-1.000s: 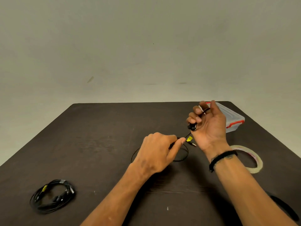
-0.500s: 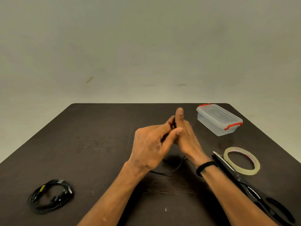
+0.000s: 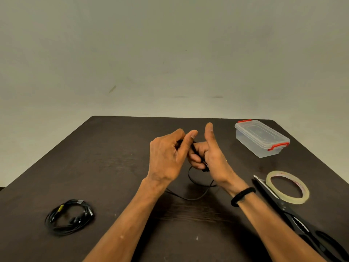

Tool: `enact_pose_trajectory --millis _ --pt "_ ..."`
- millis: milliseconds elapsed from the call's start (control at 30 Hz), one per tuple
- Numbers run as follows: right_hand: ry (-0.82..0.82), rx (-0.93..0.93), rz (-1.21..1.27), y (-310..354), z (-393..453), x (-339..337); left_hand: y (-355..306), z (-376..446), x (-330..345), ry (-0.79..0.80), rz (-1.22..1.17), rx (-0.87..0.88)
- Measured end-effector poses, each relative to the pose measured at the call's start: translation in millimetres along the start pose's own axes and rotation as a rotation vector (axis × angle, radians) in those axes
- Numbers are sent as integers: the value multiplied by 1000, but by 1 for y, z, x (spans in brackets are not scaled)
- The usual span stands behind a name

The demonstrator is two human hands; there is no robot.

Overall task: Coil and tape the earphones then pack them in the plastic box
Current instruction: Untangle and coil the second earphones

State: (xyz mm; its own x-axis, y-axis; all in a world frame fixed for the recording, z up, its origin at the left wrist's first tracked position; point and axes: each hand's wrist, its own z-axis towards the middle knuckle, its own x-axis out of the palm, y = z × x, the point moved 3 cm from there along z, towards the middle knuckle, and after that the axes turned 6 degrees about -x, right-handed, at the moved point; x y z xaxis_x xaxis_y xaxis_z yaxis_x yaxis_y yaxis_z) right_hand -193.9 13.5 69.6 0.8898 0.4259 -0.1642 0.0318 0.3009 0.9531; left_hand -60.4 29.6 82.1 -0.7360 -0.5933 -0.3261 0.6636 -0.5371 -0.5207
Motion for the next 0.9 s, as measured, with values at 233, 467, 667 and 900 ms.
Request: enact_pose_trajectory --millis 233,467,667,900 --pt "70 18 335 8 -2 13 12 3 2 50 -206 -241" --pt "191 91 822 19 -8 21 23 1 6 66 -270 -339" --pt "73 21 1055 25 -8 3 13 -9 16 117 -106 -257" --pt "-136 -140 1182 28 -7 -29 6 -32 39 381 195 -72"
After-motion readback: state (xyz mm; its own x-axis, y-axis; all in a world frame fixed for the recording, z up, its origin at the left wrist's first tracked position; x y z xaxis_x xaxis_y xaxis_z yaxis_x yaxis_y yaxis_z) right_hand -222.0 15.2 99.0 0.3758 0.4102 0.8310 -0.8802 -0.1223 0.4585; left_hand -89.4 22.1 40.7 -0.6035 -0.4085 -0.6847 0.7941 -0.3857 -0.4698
